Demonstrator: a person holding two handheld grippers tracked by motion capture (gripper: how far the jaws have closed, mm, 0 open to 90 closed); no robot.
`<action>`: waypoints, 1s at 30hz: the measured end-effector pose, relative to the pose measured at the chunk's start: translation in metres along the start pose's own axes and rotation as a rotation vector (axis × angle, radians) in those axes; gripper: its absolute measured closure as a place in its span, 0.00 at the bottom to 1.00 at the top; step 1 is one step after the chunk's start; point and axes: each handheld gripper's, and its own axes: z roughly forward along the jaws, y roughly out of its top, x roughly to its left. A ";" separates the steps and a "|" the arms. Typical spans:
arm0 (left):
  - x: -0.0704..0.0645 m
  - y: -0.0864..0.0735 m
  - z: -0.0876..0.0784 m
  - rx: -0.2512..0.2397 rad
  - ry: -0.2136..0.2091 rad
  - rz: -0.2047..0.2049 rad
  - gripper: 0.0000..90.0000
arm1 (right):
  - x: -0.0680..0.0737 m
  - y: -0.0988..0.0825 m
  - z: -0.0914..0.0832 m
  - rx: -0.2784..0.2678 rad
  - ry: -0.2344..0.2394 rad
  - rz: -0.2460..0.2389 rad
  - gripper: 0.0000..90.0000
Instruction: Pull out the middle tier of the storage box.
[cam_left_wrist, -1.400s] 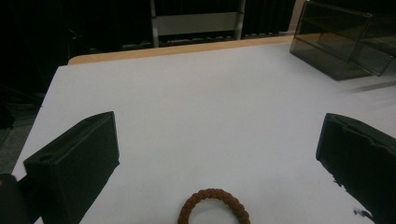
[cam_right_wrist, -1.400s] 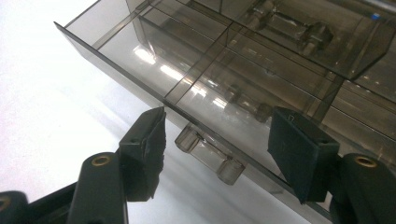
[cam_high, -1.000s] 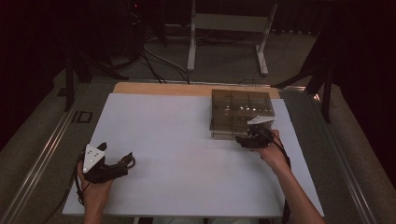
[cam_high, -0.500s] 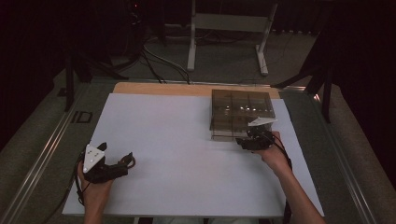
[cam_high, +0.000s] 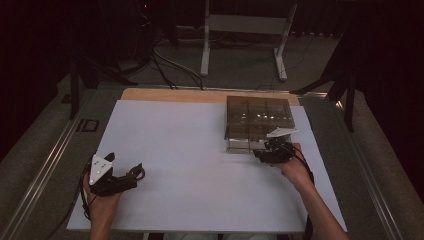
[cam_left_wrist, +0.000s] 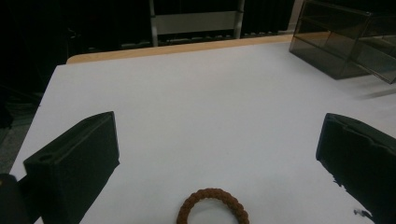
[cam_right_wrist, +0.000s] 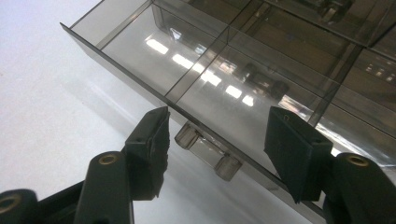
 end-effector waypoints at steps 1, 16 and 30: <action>0.000 0.000 0.000 0.001 0.000 0.000 0.01 | 0.000 0.000 0.000 -0.001 0.001 -0.001 0.45; 0.000 0.000 0.000 -0.002 0.001 -0.001 0.01 | -0.001 0.000 -0.007 -0.073 0.021 0.041 0.24; 0.000 0.000 -0.001 0.001 0.012 0.001 0.01 | 0.003 -0.004 -0.027 -0.256 -0.016 0.130 0.04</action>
